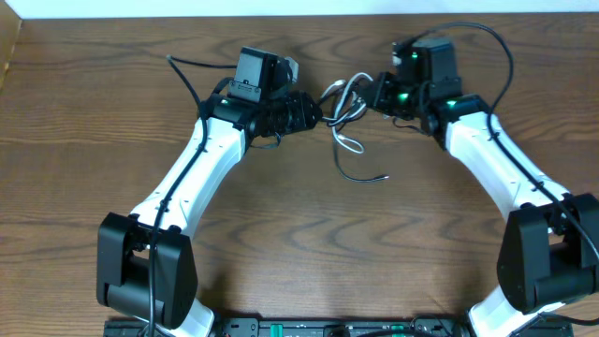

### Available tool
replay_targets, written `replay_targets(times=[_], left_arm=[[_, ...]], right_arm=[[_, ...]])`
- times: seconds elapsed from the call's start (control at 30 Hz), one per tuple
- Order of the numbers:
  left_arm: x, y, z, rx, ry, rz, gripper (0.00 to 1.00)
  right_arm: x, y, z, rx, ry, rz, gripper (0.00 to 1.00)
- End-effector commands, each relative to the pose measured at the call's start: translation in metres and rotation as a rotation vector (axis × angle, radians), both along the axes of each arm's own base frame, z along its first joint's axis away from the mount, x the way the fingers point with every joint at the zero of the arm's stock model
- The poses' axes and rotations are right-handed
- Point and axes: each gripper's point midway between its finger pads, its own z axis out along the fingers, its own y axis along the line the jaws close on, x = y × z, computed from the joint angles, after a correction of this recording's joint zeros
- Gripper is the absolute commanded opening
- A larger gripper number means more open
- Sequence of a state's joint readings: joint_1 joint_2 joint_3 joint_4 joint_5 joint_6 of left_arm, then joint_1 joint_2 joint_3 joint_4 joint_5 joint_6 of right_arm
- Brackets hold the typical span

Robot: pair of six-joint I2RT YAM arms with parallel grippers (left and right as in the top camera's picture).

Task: Untangle cables

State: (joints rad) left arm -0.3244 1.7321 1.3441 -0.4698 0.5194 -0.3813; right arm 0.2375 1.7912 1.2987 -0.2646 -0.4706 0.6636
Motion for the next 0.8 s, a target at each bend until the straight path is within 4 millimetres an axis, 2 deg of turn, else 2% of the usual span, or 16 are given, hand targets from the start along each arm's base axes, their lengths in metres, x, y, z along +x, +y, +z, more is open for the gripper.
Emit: replay_targets(times=[0.0,0.03,0.1,0.37,0.5,0.77], left_arm=[[-0.016,-0.029,0.011,0.022,-0.146,-0.264,0.46],[-0.024,-0.041,0.011,0.037,-0.178,-0.328,0.46],[-0.029,-0.049,0.008,0.070,-0.194,-0.352,0.46],[-0.034,-0.068,-0.006,0.225,-0.261,-0.350,0.46],[-0.014,-0.051,-0.017,0.382,-0.273,-0.153,0.46],[0.015,-0.062,-0.027,0.319,-0.292,-0.012,0.45]], right_arm=[[-0.005,0.005,-0.002,0.103,0.088,0.009,0.01],[-0.008,0.009,-0.002,0.135,0.101,0.038,0.01],[-0.013,0.012,-0.003,0.188,0.133,0.079,0.01],[-0.014,0.003,0.005,0.278,0.155,0.113,0.01],[-0.016,0.005,0.012,0.316,0.146,0.152,0.01],[-0.016,0.006,0.014,0.308,0.119,0.175,0.01]])
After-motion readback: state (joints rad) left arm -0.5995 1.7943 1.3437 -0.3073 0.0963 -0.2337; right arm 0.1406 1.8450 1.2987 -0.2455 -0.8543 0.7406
